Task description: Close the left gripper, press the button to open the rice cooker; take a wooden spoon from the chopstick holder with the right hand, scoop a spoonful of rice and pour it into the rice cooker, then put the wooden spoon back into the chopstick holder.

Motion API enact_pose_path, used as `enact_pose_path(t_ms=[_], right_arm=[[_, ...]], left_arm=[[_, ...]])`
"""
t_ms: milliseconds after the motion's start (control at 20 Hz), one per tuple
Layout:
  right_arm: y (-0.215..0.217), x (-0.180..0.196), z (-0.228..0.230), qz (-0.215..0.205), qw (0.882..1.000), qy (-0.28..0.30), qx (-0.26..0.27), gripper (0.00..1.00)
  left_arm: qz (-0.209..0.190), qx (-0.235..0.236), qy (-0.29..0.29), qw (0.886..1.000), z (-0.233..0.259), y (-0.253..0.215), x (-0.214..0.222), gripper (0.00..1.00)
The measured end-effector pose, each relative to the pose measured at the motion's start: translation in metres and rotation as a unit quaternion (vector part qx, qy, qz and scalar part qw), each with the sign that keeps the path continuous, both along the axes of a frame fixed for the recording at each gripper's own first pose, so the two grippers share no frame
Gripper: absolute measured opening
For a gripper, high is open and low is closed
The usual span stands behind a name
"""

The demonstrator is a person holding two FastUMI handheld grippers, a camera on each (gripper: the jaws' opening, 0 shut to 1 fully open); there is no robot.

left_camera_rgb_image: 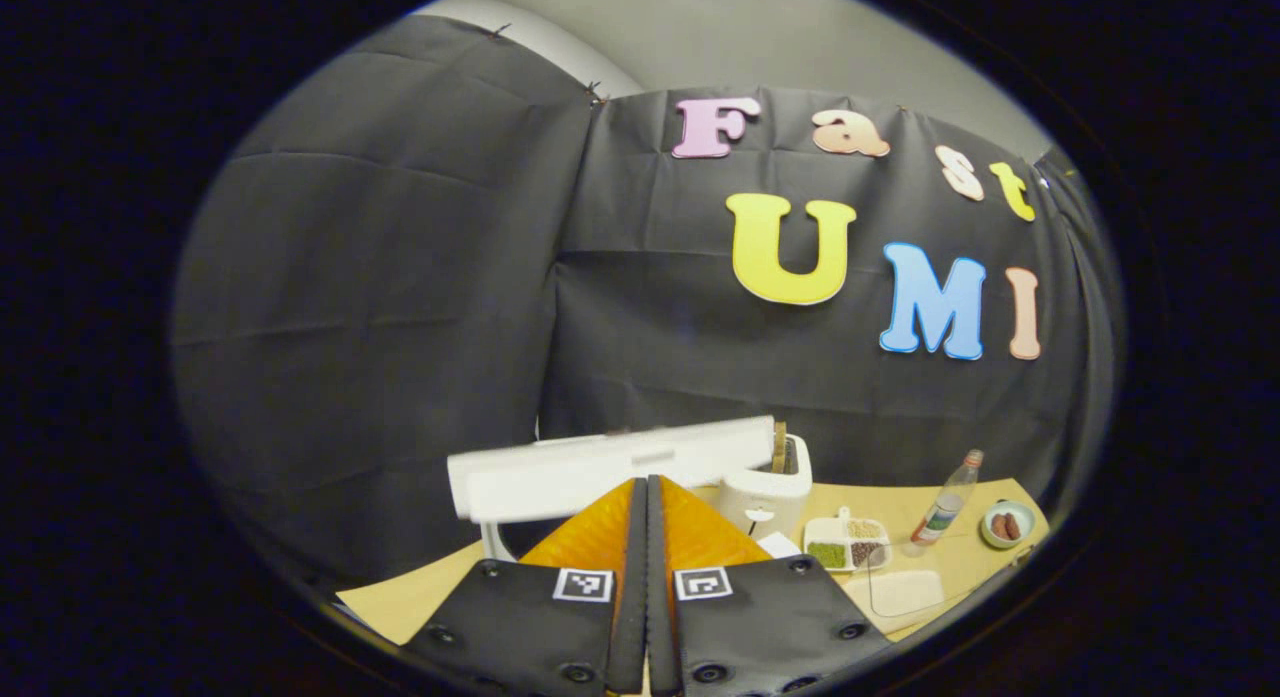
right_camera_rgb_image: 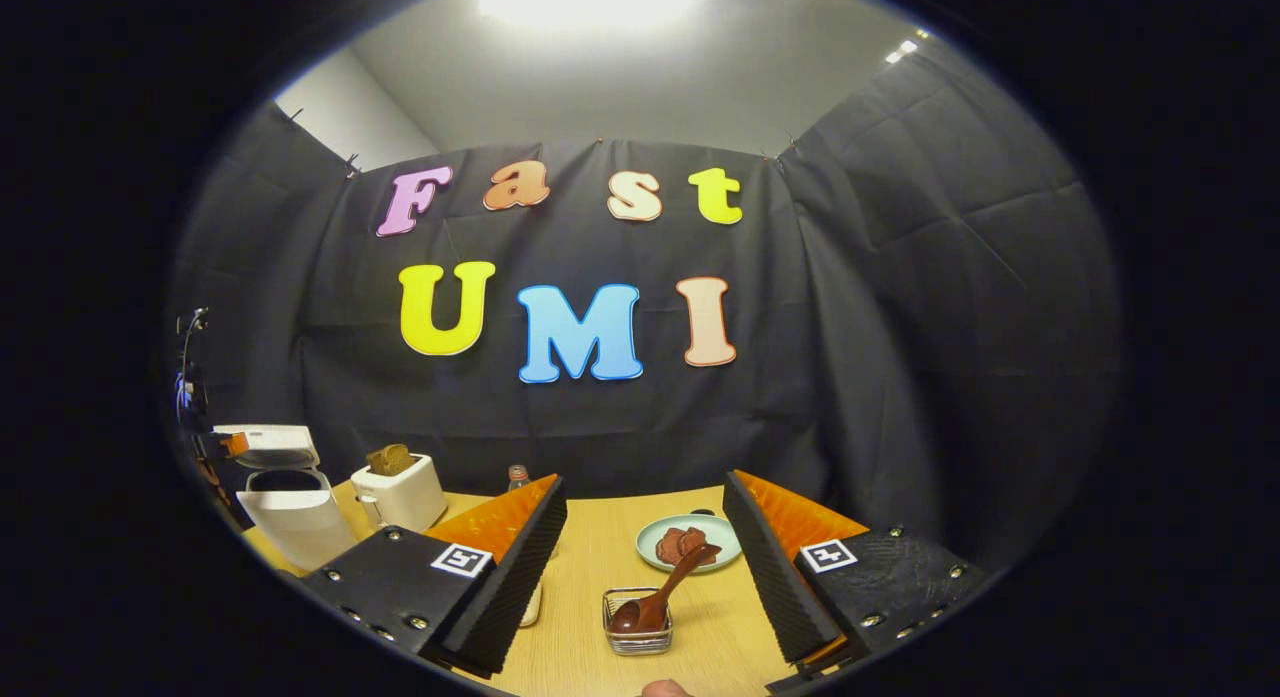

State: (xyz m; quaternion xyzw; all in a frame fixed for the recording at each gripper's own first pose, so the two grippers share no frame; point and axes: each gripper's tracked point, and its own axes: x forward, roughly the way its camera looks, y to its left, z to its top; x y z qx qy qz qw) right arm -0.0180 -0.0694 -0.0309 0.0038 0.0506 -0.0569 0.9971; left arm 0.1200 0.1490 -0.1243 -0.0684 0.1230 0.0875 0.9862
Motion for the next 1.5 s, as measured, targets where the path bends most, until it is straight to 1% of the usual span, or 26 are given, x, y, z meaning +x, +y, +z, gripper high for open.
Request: enact_pose_path(t_ms=[100,150,300,350,450,600,700,750,850,900,950,1050,1100,1200,1300,1350,1400,1450,1500], right_arm=[[-0.006,0.01,0.0,0.011,1.0,-0.004,-0.001,0.96],[-0.01,0.016,-0.001,0.014,1.0,-0.006,0.001,0.96],[-0.021,0.035,-0.012,0.016,1.0,-0.001,0.015,0.96],[-0.024,0.042,-0.017,0.017,1.0,0.002,0.021,0.96],[-0.027,0.055,-0.033,0.021,0.999,0.016,0.034,0.96],[-0.036,0.075,-0.067,0.02,0.998,0.047,0.044,0.96],[-0.044,0.085,-0.095,0.017,0.996,0.074,0.049,0.96],[-0.047,0.088,-0.109,0.016,0.994,0.09,0.056,0.96],[-0.053,0.094,-0.139,0.009,0.99,0.122,0.072,0.98],[-0.056,0.094,-0.154,0.008,0.988,0.137,0.077,0.98],[-0.056,0.095,-0.166,0.011,0.985,0.153,0.083,0.98],[-0.052,0.096,-0.188,0.017,0.978,0.183,0.1,0.98],[-0.052,0.096,-0.2,0.017,0.974,0.196,0.114,0.98],[-0.044,0.095,-0.222,0.021,0.961,0.23,0.154,0.98],[-0.032,0.094,-0.237,0.035,0.947,0.26,0.183,0.97],[-0.028,0.093,-0.245,0.04,0.943,0.273,0.188,0.8],[-0.028,0.09,-0.251,0.046,0.94,0.283,0.184,0.71],[-0.026,0.09,-0.253,0.052,0.938,0.289,0.182,0.58],[-0.02,0.091,-0.25,0.063,0.937,0.287,0.189,0.5]], left_arm=[[-0.006,-0.008,-0.008,1.0,0.002,-0.016,-0.021,0.09],[-0.01,-0.011,-0.011,1.0,0.008,-0.022,-0.031,0.14],[-0.021,-0.002,-0.021,1.0,0.026,-0.043,-0.06,0.57],[-0.016,0.005,-0.029,0.999,0.037,-0.048,-0.067,0.71],[-0.021,0.009,-0.057,0.998,0.067,-0.063,-0.089,0.99],[-0.019,0.012,-0.086,0.996,0.104,-0.076,-0.113,0.95],[-0.021,0.012,-0.096,0.995,0.119,-0.082,-0.126,0.95],[-0.021,0.018,-0.1,0.995,0.126,-0.082,-0.131,0.97],[-0.018,0.036,-0.108,0.993,0.138,-0.083,-0.143,0.97],[-0.015,0.042,-0.111,0.993,0.143,-0.083,-0.149,0.95],[-0.014,0.043,-0.112,0.993,0.146,-0.084,-0.155,0.97],[-0.01,0.039,-0.114,0.993,0.149,-0.089,-0.168,0.95],[-0.009,0.04,-0.113,0.993,0.149,-0.092,-0.173,0.96],[-0.004,0.048,-0.103,0.993,0.143,-0.092,-0.181,0.95],[-0.002,0.054,-0.091,0.994,0.135,-0.095,-0.189,0.95],[0.0,0.055,-0.087,0.995,0.132,-0.096,-0.193,0.97],[0.002,0.056,-0.084,0.995,0.13,-0.096,-0.197,0.96],[0.005,0.055,-0.082,0.995,0.127,-0.097,-0.2,0.96],[0.008,0.053,-0.08,0.995,0.126,-0.096,-0.203,0.96]])
